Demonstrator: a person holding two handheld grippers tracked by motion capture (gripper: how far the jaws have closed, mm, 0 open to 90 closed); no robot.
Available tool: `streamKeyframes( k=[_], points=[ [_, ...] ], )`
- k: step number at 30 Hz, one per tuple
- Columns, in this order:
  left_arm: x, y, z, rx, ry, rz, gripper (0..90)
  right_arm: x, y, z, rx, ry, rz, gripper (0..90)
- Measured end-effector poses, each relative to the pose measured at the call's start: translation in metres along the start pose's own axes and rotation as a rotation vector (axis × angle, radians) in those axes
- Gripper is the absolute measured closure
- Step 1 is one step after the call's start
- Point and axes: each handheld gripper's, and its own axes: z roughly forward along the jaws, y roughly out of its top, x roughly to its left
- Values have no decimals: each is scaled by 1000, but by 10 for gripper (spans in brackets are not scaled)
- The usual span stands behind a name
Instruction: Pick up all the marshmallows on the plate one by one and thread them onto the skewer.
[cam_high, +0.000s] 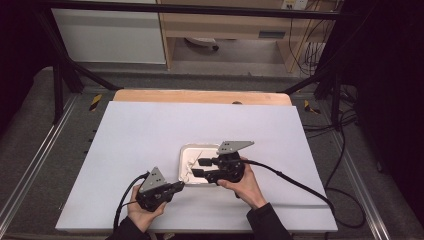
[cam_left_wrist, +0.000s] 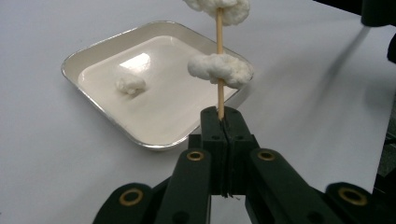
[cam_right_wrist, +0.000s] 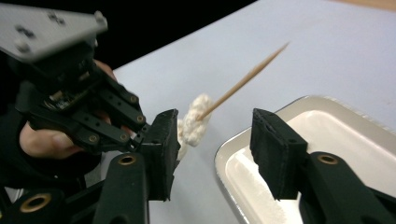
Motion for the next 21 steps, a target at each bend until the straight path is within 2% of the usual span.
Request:
streamKeyframes(
  k=[2,6,10,14,16,21],
  points=[
    [2,0,-2,-4,3,-7,887,-4,2,-8,-31,-29,10,409],
    [6,-1,-7,-16,15,-17,887,-13,-1,-19,-48,-114,6,262],
    [11,-2,-11,-23,19,-34,887,-22,-10,-26,-25,-182,-2,171],
    [15,-3,-15,-29,23,-43,887,-27,-16,-27,13,-217,2,78],
    [17,-4,-16,-31,23,-52,887,-28,-17,-25,34,-231,-4,62],
    [21,-4,-19,-34,26,-63,887,-31,-15,-20,6,-259,1,57]
  ],
)
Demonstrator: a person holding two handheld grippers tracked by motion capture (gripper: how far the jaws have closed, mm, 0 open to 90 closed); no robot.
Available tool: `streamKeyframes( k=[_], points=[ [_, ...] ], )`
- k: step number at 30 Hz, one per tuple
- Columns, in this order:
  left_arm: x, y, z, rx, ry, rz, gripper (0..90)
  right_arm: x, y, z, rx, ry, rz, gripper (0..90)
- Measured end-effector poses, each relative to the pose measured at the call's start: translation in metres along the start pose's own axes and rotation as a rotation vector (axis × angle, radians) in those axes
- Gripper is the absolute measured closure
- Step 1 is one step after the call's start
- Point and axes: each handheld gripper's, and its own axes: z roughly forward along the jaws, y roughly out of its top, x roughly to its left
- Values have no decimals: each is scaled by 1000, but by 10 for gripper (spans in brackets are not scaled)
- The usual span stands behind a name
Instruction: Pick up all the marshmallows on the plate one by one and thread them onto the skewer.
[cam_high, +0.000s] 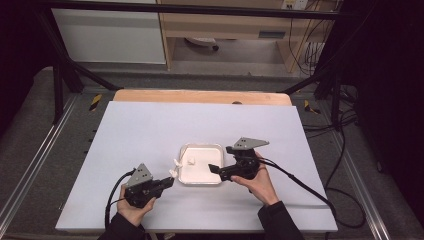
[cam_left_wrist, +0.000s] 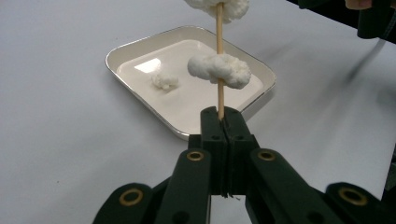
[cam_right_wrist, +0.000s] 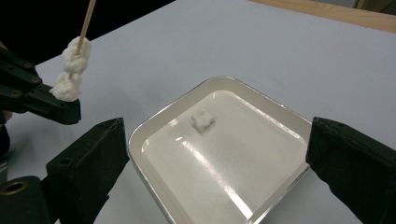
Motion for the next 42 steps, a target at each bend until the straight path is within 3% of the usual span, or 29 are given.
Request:
streamKeyframes(
  k=[5,18,29,36,42],
  points=[
    [3,0,-1,2,0,-10,887,1,7,14,42,-44,-18,17],
    [11,-1,-4,-1,6,-40,887,11,15,62,145,-59,-55,12],
    [12,-2,-3,8,7,-39,887,11,13,95,172,-44,-65,146],
    [11,-2,-2,9,5,-38,887,10,8,113,225,-51,-83,241],
    [11,-2,-2,11,3,-36,887,8,4,119,228,-58,-99,357]
  ],
)
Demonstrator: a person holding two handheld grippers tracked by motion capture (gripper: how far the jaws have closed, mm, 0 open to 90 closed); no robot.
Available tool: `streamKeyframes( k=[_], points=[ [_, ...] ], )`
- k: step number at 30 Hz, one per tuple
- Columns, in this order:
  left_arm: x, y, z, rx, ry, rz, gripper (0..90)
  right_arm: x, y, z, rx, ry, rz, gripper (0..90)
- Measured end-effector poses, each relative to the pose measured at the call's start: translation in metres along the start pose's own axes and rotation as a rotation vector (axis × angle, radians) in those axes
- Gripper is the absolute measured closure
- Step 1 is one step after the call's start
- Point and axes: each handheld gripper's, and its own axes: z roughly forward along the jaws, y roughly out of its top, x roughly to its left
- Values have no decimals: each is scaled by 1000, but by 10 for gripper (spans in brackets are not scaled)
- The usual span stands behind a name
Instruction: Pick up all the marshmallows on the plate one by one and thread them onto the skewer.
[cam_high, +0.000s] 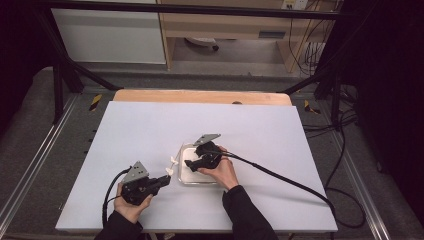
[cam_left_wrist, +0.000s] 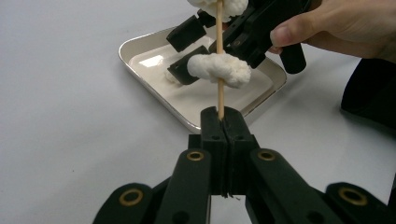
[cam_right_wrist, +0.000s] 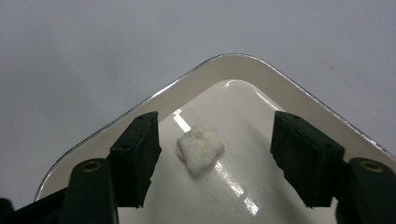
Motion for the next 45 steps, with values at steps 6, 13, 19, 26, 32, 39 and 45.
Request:
streamKeyframes(
  k=[6,13,19,26,32,39,45],
  points=[
    [0,0,0,2,-1,2,887,-1,-2,3,22,7,-14,462],
    [-1,0,1,4,-3,5,887,1,-4,4,22,18,-51,543],
    [-1,0,1,4,-3,5,887,2,-4,3,21,30,-77,623],
    [-2,0,2,4,-5,6,887,1,-4,3,20,33,-77,695],
    [-2,0,1,6,-6,11,887,0,-3,0,17,27,-65,721],
    [-3,0,2,4,-10,13,887,1,7,-24,-27,45,-56,734],
    [-5,0,3,3,-19,18,887,2,13,-52,-86,79,-50,740]
  ],
)
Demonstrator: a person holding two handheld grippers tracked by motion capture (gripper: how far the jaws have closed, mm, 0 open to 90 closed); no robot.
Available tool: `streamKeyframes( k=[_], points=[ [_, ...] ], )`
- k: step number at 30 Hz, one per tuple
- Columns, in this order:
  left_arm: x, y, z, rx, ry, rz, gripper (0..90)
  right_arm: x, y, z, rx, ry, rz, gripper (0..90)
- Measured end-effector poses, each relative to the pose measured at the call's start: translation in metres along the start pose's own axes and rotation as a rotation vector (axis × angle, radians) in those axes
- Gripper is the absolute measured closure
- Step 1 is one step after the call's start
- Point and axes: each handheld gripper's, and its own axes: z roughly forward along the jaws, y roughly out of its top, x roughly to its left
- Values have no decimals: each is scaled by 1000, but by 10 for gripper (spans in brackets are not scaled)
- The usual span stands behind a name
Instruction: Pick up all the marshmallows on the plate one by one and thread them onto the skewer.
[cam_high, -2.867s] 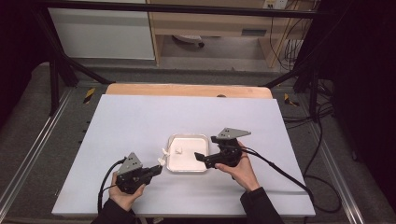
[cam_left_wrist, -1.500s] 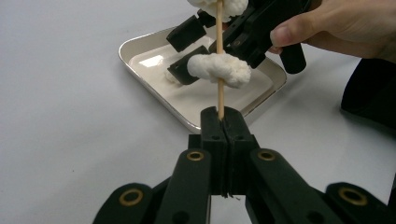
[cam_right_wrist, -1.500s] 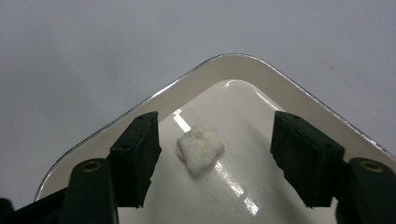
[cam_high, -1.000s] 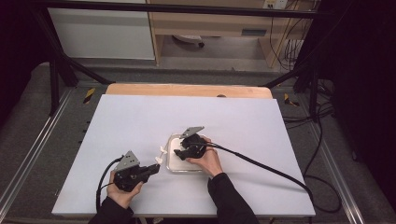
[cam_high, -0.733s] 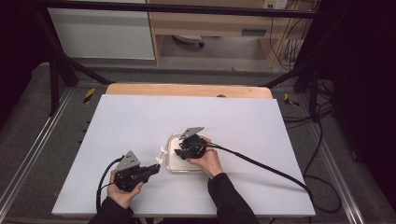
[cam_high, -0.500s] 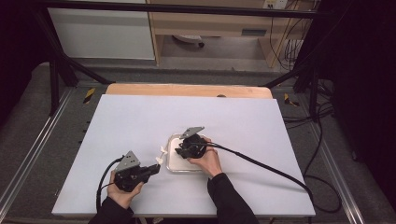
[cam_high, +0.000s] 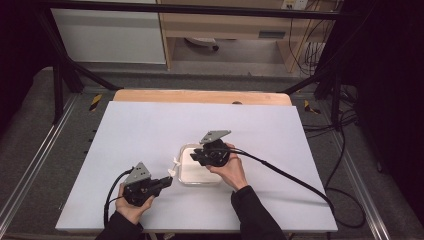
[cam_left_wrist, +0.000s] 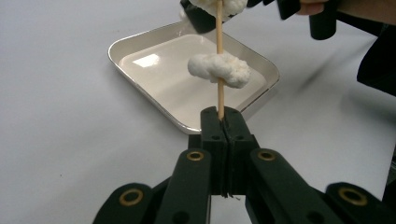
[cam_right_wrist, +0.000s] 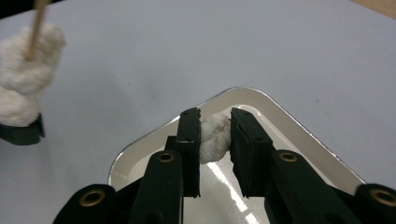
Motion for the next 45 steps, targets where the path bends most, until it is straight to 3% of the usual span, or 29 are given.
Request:
streamKeyframes(
  k=[16,17,18,22,33,45],
  points=[
    [-10,2,5,9,-35,34,887,0,-5,-67,-170,81,56,747],
    [-11,2,8,-7,-65,45,887,0,-4,-71,-179,85,61,748],
    [-11,2,8,-7,-68,47,887,0,-4,-74,-187,88,63,748],
    [-14,3,9,0,-63,58,887,-1,0,-84,-219,111,76,750],
    [-19,4,10,1,-63,78,887,-2,5,-96,-290,163,111,752],
    [-23,4,10,14,-69,86,887,-3,8,-93,-300,200,130,752]
  ],
)
